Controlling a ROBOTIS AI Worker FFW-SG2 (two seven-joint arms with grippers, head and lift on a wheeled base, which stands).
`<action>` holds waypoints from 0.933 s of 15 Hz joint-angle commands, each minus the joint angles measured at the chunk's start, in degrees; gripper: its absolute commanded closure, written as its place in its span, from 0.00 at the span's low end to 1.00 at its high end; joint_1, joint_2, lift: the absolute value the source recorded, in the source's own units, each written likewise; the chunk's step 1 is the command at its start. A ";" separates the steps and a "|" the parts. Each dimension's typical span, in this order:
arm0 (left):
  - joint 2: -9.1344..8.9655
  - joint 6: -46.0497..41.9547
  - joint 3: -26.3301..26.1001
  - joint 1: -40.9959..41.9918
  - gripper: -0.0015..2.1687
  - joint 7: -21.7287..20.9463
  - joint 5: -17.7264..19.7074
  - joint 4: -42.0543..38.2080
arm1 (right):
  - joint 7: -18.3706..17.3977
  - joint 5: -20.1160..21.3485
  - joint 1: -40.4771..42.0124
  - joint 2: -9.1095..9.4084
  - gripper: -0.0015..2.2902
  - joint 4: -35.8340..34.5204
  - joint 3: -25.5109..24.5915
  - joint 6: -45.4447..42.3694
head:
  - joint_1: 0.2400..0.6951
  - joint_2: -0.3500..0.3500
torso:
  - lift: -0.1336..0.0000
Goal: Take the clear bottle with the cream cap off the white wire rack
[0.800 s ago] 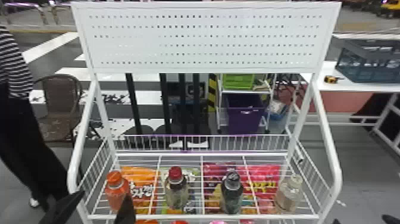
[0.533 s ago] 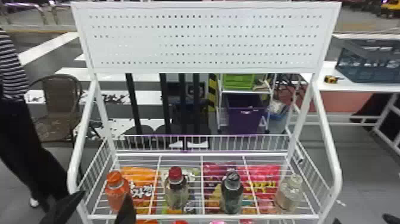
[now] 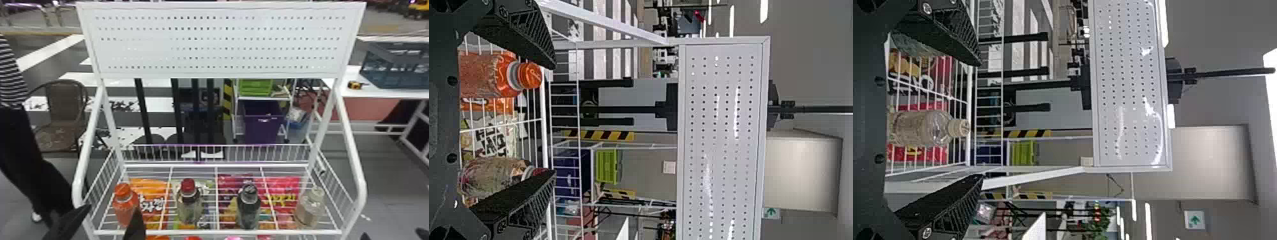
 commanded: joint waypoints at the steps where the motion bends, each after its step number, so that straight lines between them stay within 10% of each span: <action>1: -0.02 0.52 -0.08 -0.02 0.07 0.01 -0.06 0.04 | -0.03 1.64 -4.29 0.05 0.04 9.46 0.96 -5.51 | 0.57 0.50 | 1.00; 14: 0.15 7.90 -1.67 -1.78 0.07 0.27 -1.64 -0.22 | -2.57 8.14 -32.33 0.05 0.04 52.26 5.70 -19.75 | 0.57 0.50 | 1.00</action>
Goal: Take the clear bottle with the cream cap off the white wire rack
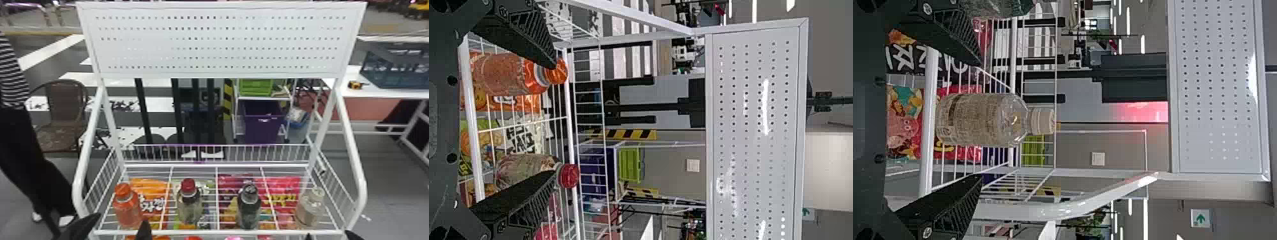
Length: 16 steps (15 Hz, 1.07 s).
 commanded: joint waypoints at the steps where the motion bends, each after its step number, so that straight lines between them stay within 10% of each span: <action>1: 0.30 0.74 -0.72 -0.32 0.07 0.00 -0.46 0.00 | -1.18 0.83 -2.71 0.05 0.04 3.59 0.95 -0.01 | 0.57 0.50 | 1.00; 16: 0.74 0.74 -1.51 1.87 0.07 0.17 -2.22 -1.67 | -4.16 4.17 -16.07 0.05 0.04 13.79 1.66 4.21 | 0.57 0.50 | 1.00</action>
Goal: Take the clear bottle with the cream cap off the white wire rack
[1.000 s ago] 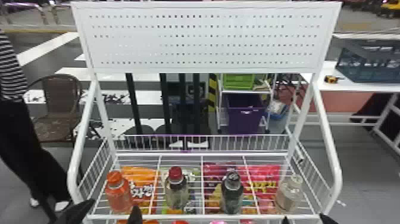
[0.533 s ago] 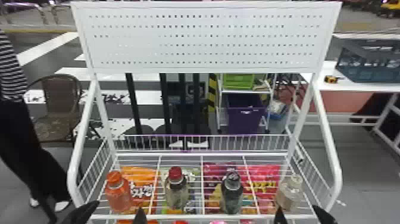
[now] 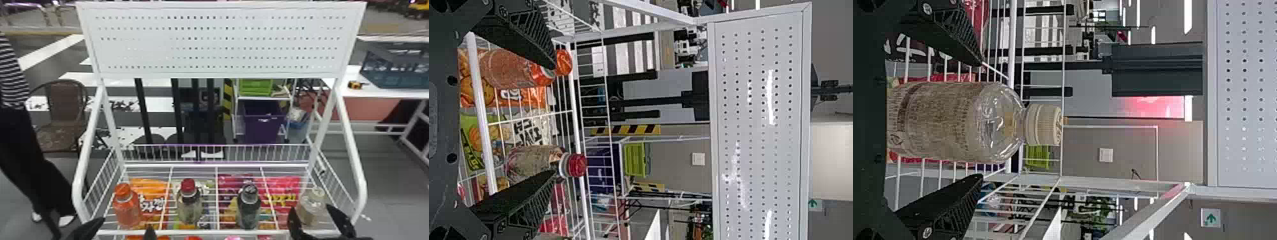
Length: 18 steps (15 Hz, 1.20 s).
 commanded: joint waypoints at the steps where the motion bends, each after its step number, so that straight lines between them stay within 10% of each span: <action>1: 0.02 0.00 0.14 0.13 0.07 -0.07 -0.03 -0.14 | -0.02 0.68 -1.83 0.07 0.06 1.37 0.01 1.39 | 0.57 0.50 | 1.00; 3: 0.20 0.00 0.22 0.05 0.07 -0.07 -0.03 -0.14 | -0.02 0.77 -2.09 0.07 0.24 0.93 0.01 3.50 | 0.57 0.50 | 1.00; 5: 0.20 0.00 0.14 -0.04 0.07 -0.07 -0.03 0.13 | -0.90 0.95 -1.39 0.07 0.72 -0.21 0.27 3.67 | 0.57 0.50 | 1.00; 6: 0.20 0.00 0.22 -0.04 0.07 -0.07 -0.03 0.13 | -1.51 1.03 -0.60 0.07 0.78 -1.62 0.62 4.02 | 0.57 0.50 | 1.00; 18: 0.20 -2.64 1.81 -0.83 0.07 -0.24 0.58 1.09 | -0.55 -0.46 25.68 -1.38 0.77 -42.93 -1.22 17.91 | 0.57 0.50 | 1.00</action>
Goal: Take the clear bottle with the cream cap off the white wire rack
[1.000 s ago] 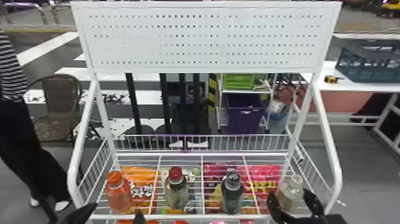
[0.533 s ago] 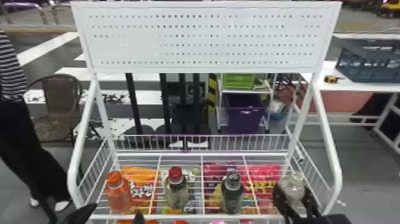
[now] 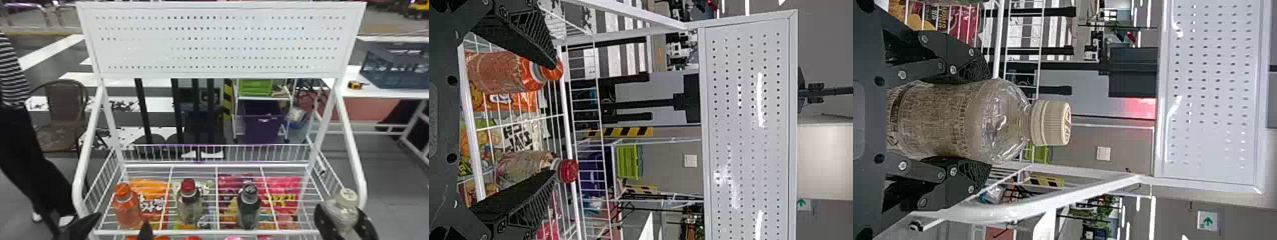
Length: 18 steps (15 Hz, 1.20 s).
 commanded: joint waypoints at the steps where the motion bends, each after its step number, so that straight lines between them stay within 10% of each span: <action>1: -0.09 -0.18 1.78 -0.24 0.07 -0.07 0.71 -0.26 | -0.01 -0.72 7.25 0.03 0.77 -7.96 -1.19 0.07 | 0.57 0.50 | 1.00; 18: -0.79 -3.17 6.26 -0.86 0.07 -0.95 4.84 1.24 | 2.54 -5.90 29.22 1.40 0.77 -21.85 -7.17 -13.82 | 0.57 0.50 | 1.00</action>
